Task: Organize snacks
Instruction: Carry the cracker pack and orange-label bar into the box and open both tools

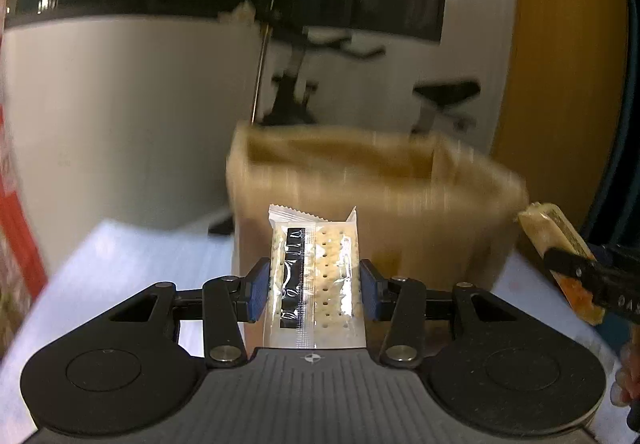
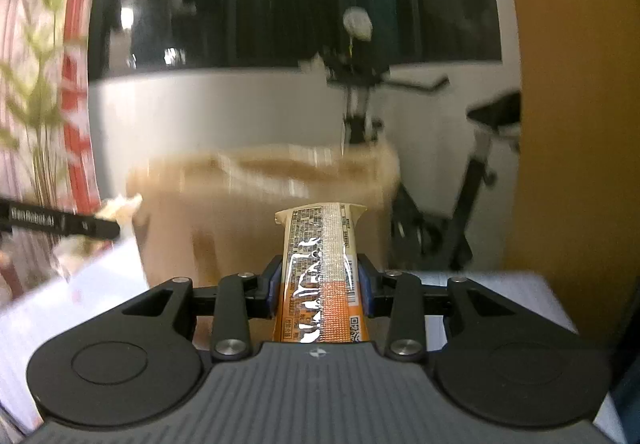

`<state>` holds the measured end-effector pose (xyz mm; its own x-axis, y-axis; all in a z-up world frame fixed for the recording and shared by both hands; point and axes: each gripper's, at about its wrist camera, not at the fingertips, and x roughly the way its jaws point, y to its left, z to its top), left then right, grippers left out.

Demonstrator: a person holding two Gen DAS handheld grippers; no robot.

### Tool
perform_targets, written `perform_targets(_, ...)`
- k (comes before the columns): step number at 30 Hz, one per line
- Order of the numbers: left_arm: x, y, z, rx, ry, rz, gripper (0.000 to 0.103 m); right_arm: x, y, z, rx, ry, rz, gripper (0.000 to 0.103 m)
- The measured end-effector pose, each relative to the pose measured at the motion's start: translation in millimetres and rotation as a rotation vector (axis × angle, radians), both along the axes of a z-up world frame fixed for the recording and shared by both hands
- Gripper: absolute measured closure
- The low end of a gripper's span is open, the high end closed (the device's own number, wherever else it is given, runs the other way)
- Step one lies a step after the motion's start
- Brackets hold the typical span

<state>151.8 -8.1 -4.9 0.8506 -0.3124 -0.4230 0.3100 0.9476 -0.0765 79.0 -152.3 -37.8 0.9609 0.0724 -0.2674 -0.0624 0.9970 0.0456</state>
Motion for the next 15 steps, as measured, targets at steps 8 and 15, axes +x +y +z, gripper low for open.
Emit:
perform_targets(8, 76, -31, 49, 0.011, -0.022, -0.056, 0.054, 110, 9, 51, -0.054, 0.007, 0.021, 0.065)
perform_targets(15, 132, -53, 51, 0.079, 0.003, -0.047, 0.054, 171, 8, 40, -0.054, 0.103, -0.047, 0.065)
